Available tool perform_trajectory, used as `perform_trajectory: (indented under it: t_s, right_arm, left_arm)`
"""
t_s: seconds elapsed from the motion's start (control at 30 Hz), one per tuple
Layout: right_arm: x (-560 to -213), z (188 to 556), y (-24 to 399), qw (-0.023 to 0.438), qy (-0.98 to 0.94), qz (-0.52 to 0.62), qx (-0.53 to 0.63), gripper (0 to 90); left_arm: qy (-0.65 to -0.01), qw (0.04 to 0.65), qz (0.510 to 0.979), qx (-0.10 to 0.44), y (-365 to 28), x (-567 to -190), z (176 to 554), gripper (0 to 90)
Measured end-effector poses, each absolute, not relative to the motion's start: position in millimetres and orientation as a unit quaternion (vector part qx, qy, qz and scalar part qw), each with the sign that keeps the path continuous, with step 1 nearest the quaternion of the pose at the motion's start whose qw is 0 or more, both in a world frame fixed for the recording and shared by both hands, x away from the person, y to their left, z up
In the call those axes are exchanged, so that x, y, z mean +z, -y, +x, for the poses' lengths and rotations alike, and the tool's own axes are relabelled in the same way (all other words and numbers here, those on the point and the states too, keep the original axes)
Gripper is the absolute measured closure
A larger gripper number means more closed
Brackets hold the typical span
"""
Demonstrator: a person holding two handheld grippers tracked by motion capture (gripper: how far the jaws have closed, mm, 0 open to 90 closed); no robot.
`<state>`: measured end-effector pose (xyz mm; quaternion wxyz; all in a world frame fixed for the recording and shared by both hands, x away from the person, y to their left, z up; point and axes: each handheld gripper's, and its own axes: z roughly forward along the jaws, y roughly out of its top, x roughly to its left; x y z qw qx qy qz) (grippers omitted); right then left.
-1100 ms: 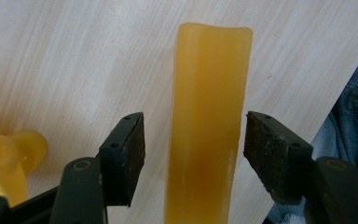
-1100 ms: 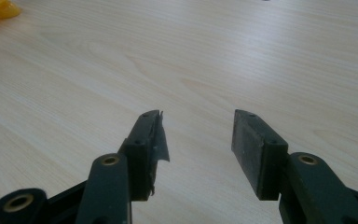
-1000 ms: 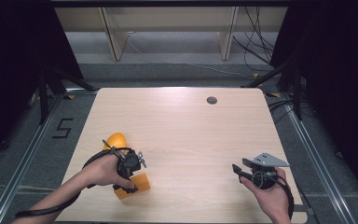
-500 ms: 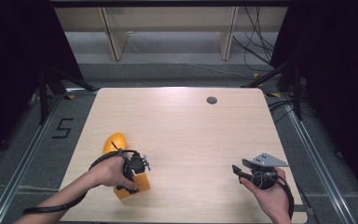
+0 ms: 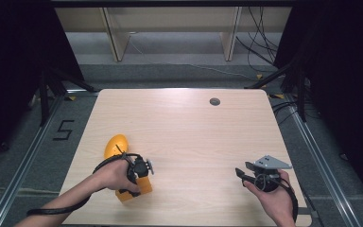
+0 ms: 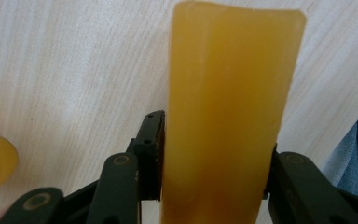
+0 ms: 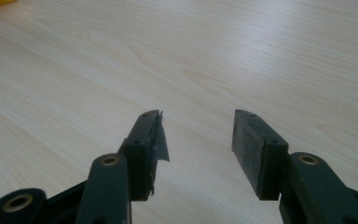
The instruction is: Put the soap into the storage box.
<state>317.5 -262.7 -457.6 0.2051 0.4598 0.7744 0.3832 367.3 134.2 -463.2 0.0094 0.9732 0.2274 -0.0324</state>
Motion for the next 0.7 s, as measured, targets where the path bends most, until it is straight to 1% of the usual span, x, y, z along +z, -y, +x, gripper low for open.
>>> perform_trajectory:
  t_s: [0.07,0.13,0.27,0.37,0.4,0.43,0.63,0.67,0.7]
  right_arm:
    - [-457.4,317.3,262.8,0.203,-0.776,0.46,0.381,52.4]
    - [-458.3,317.9,262.9,0.205,-0.776,0.457,0.384,52.4]
    - [-458.2,318.3,263.1,0.21,-0.776,0.455,0.383,52.4]
    - [-458.2,318.1,262.7,0.208,-0.776,0.456,0.383,52.4]
    - [-458.3,318.2,262.9,0.209,-0.776,0.455,0.384,52.3]
    - [-458.2,318.2,263.0,0.21,-0.776,0.456,0.384,52.3]
    - [-457.9,318.0,263.0,0.209,-0.776,0.458,0.38,52.3]
    - [-457.7,316.1,260.1,0.192,-0.77,0.473,0.383,52.2]
    - [-457.6,316.7,260.7,0.199,-0.772,0.467,0.382,52.1]
  left_arm:
    - [-0.226,0.007,0.974,-0.027,-134.3,-463.0,368.0,58.7]
    - [-0.243,0.007,0.969,-0.029,-133.8,-463.0,366.4,59.4]
    - [-0.258,0.0,0.966,-0.028,-134.6,-462.6,367.8,60.1]
    - [-0.277,0.0,0.96,-0.037,-136.1,-462.2,368.6,60.3]
    - [-0.3,0.003,0.953,-0.046,-136.2,-462.1,366.3,60.3]
    - [-0.299,0.001,0.953,-0.043,-137.3,-460.8,367.1,60.4]
    - [-0.341,0.007,0.939,-0.045,-141.3,-449.6,366.9,60.3]
    - [-0.352,0.003,0.935,-0.047,-142.2,-447.0,368.4,60.3]
    - [-0.36,0.004,0.932,-0.046,-142.6,-445.9,368.8,60.4]
